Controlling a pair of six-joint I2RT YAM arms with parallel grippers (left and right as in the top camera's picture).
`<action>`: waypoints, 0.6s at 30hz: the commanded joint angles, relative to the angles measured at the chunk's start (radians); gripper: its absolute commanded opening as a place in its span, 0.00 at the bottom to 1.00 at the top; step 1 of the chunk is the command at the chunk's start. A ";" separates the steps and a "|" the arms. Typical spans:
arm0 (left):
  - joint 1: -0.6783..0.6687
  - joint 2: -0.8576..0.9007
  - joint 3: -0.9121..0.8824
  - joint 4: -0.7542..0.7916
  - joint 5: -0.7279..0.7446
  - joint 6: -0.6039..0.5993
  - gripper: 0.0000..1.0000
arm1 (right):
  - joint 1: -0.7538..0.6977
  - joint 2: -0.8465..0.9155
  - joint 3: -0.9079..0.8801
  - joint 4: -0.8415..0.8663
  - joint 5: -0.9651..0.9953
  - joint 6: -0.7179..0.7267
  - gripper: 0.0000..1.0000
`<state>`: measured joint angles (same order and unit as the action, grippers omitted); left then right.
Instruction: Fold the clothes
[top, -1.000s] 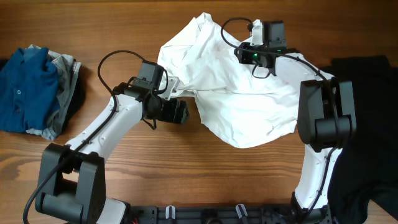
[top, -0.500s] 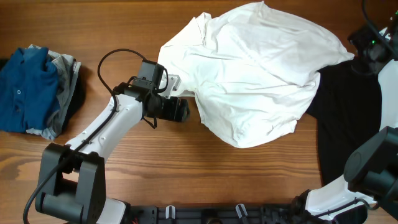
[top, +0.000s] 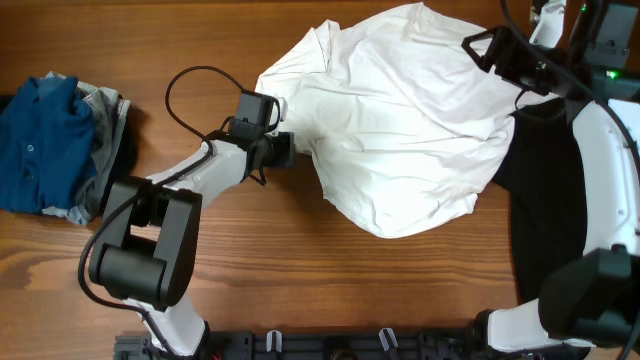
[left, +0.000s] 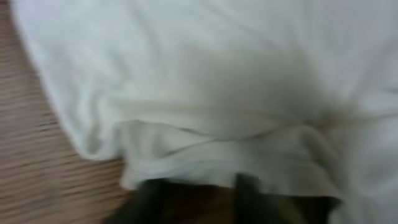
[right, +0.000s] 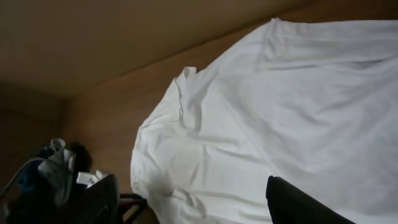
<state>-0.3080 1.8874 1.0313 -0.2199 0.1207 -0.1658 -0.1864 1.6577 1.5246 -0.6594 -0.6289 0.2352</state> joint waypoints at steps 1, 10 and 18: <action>0.054 0.040 -0.019 0.011 -0.212 -0.040 0.04 | 0.007 -0.011 0.000 -0.021 -0.023 -0.018 0.76; 0.329 0.039 0.028 0.113 0.446 -0.157 0.79 | 0.077 -0.012 -0.001 -0.102 0.042 -0.053 0.77; 0.140 0.055 0.028 0.021 0.311 -0.220 0.72 | 0.079 -0.012 -0.001 -0.104 0.084 -0.052 0.77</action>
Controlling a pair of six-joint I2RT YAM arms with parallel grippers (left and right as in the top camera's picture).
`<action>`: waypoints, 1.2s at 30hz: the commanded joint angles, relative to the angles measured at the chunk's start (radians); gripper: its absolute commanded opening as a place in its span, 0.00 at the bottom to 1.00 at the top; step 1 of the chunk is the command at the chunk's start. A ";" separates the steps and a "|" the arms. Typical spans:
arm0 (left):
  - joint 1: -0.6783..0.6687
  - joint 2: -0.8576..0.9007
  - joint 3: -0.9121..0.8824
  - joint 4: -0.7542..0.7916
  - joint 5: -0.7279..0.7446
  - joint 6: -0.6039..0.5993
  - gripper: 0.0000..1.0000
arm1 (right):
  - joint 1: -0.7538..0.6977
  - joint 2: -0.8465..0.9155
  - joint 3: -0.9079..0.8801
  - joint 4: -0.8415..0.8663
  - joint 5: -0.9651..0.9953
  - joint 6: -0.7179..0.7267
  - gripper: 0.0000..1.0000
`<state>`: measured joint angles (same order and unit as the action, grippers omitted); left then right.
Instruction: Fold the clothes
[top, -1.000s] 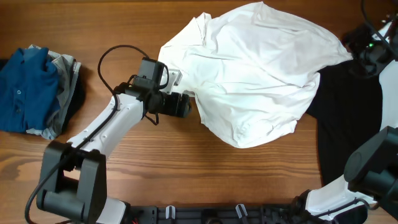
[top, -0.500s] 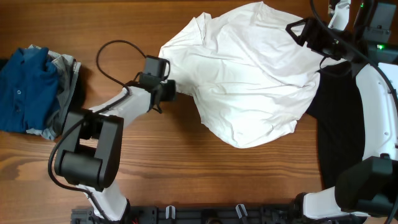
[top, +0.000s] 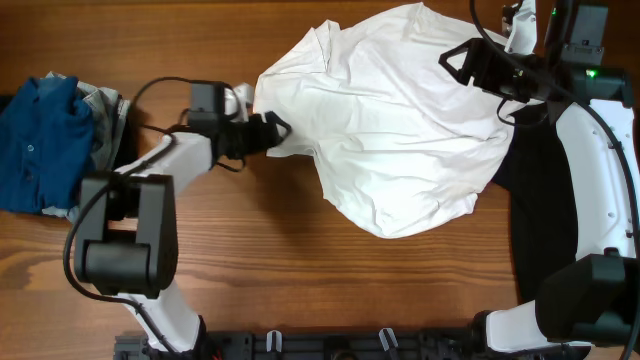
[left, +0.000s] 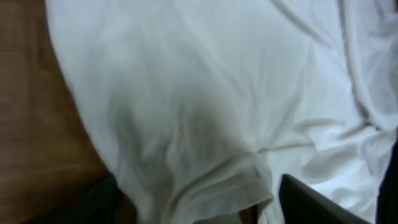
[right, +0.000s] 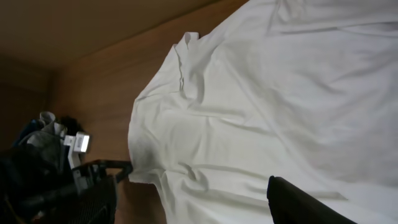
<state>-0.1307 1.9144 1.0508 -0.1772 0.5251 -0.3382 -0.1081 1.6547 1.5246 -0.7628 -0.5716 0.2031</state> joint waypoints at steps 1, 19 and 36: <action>-0.047 0.037 0.009 -0.018 -0.095 -0.069 0.68 | 0.000 -0.009 -0.001 0.000 0.027 -0.020 0.77; 0.350 0.056 0.553 -0.244 -0.203 -0.027 0.78 | 0.000 -0.009 -0.001 -0.002 0.053 0.006 0.79; 0.133 0.063 0.210 -0.502 -0.396 -0.090 0.40 | 0.000 -0.009 -0.002 -0.029 0.114 0.006 0.82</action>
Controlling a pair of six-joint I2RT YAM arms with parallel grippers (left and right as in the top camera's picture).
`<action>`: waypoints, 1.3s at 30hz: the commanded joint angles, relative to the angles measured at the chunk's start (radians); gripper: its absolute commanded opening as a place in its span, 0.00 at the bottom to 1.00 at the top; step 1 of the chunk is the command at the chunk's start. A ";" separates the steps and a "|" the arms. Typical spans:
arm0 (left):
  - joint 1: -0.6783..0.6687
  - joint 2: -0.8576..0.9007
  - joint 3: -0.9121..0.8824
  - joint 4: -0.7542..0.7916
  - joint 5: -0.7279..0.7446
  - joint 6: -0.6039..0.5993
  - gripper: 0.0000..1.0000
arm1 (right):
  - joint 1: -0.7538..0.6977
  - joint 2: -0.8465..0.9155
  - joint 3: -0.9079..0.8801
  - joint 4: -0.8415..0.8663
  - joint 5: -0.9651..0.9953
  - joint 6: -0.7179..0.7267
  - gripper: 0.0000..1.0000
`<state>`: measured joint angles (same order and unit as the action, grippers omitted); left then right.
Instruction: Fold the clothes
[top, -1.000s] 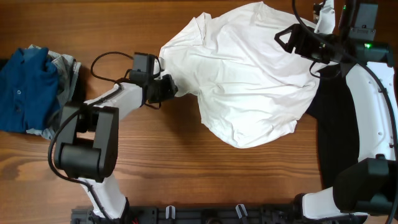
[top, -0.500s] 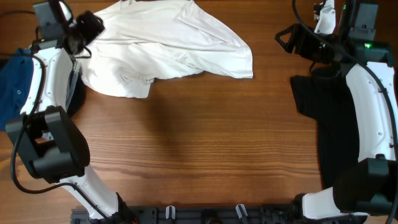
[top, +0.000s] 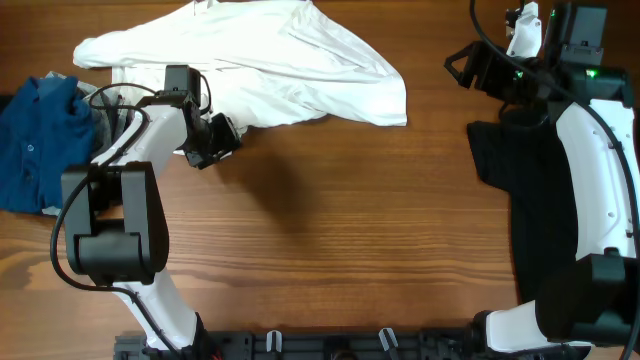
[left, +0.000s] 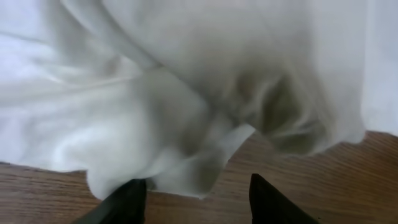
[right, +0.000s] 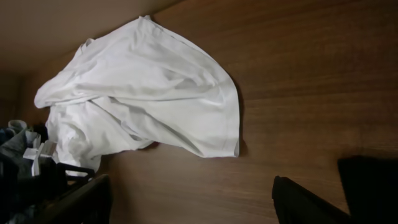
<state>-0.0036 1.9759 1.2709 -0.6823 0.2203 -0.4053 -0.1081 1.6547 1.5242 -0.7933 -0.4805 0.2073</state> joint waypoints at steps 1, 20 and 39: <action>0.006 0.001 -0.010 -0.002 -0.100 -0.022 0.18 | 0.000 -0.009 -0.001 0.001 0.029 0.002 0.83; 0.084 -0.070 -0.010 0.006 -0.029 -0.023 0.65 | 0.074 0.135 -0.089 0.074 0.096 0.003 0.80; 0.128 -0.042 -0.010 -0.443 0.019 0.114 0.04 | 0.147 0.334 -0.120 0.215 0.097 -0.025 0.61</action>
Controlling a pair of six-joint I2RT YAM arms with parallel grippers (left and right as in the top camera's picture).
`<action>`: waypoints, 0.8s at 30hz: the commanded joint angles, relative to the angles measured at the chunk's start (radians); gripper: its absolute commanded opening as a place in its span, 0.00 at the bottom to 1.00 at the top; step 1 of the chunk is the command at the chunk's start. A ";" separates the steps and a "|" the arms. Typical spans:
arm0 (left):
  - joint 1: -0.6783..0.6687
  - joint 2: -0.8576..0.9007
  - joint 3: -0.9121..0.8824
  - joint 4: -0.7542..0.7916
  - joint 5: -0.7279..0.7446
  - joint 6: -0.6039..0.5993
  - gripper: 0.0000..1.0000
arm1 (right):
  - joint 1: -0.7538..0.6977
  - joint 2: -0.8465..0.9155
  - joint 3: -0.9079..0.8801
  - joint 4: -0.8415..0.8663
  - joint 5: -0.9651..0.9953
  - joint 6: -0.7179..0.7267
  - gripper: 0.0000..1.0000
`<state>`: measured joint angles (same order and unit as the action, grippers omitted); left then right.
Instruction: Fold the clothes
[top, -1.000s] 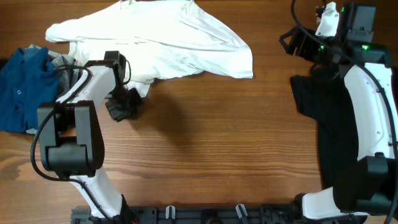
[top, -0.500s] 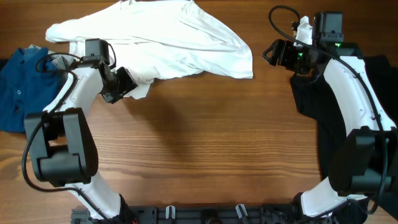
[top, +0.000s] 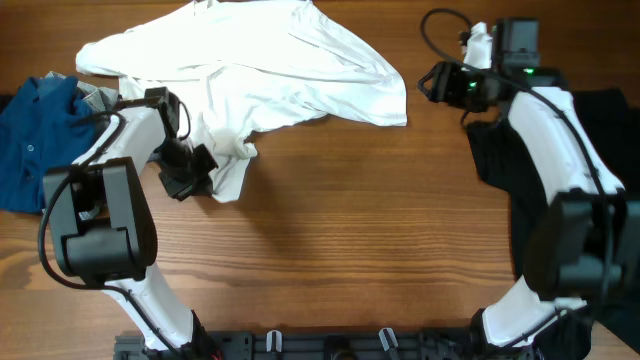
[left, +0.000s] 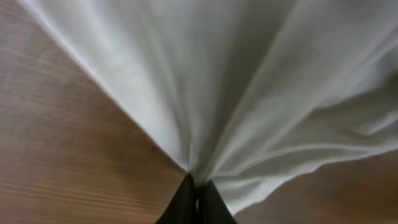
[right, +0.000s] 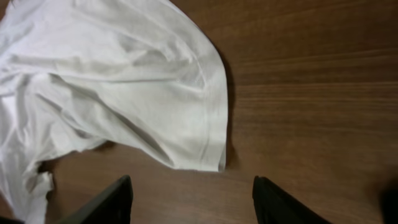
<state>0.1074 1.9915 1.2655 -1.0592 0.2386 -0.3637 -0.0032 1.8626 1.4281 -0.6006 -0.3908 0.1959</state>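
A white shirt (top: 270, 70) lies crumpled across the far left of the wooden table (top: 350, 250). One flap of it reaches down to my left gripper (top: 205, 172), which is shut on that fabric; in the left wrist view the cloth (left: 236, 81) fans out from the closed fingertips (left: 194, 190). My right gripper (top: 432, 82) stands open just right of the shirt's right hem (right: 214, 134), with nothing between its fingers (right: 106, 202).
A heap of blue and grey clothes (top: 45, 140) lies at the left edge. A black garment (top: 545, 190) lies along the right side under my right arm.
My left gripper was open beside the bunched shirt; now it is shut on a flap of it, lower on the table. My right gripper has moved left, closer to the shirt's right hem.
The white shirt lay spread at the centre and right, partly over the black garment, with my left gripper at its left edge. Then it lay bunched at the far left, off the black garment. Now my left gripper holds a flap of it.
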 joint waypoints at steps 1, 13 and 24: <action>0.016 -0.090 -0.004 -0.103 -0.032 0.072 0.04 | 0.064 0.180 -0.024 0.043 -0.017 -0.049 0.62; 0.115 -0.217 -0.004 -0.215 -0.169 0.034 0.04 | 0.087 0.266 -0.015 0.005 0.166 0.061 0.04; 0.343 -0.217 -0.004 -0.319 -0.289 0.042 0.04 | -0.191 -0.172 -0.002 -0.663 0.500 0.064 0.60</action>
<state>0.4095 1.7966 1.2648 -1.3697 0.0013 -0.3195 -0.1837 1.7020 1.4273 -1.2011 0.0616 0.2665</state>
